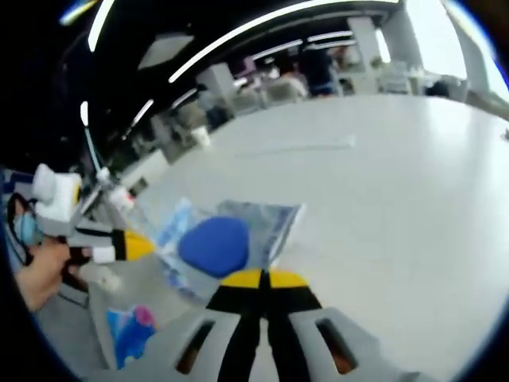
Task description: Arrange the tabletop items into an orderly group along one side of the table until the central work area is clear of visible clutter.
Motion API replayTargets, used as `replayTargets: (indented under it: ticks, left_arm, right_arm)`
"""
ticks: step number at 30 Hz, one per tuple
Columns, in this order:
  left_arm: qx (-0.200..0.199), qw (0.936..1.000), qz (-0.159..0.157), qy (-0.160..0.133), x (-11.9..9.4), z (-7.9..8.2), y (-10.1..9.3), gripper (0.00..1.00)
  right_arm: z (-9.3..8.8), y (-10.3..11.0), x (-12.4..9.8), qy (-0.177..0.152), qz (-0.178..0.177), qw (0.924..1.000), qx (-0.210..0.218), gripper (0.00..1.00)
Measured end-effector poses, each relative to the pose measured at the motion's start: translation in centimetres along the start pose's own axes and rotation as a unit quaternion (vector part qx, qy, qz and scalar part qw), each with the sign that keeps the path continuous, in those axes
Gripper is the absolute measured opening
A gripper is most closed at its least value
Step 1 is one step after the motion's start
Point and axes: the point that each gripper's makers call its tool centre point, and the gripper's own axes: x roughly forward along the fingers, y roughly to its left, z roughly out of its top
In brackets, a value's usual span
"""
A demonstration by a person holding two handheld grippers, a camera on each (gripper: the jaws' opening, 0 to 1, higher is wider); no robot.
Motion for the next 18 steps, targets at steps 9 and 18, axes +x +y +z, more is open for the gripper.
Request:
replayTargets:
  ticks: [9,18]
  left_arm:
    - [-0.089,0.9955,0.032,0.0,0.5,-0.9,2.3,0.0]
    - [-0.131,0.9888,0.068,-0.016,0.2,-0.8,4.4,0.01]
  right_arm:
    - [0.1,2.0,1.6,-0.004,0.01,0.9999,0.008,0.0]
    - [0.1,3.4,2.8,-0.001,0.028,0.9995,0.018,0.0]
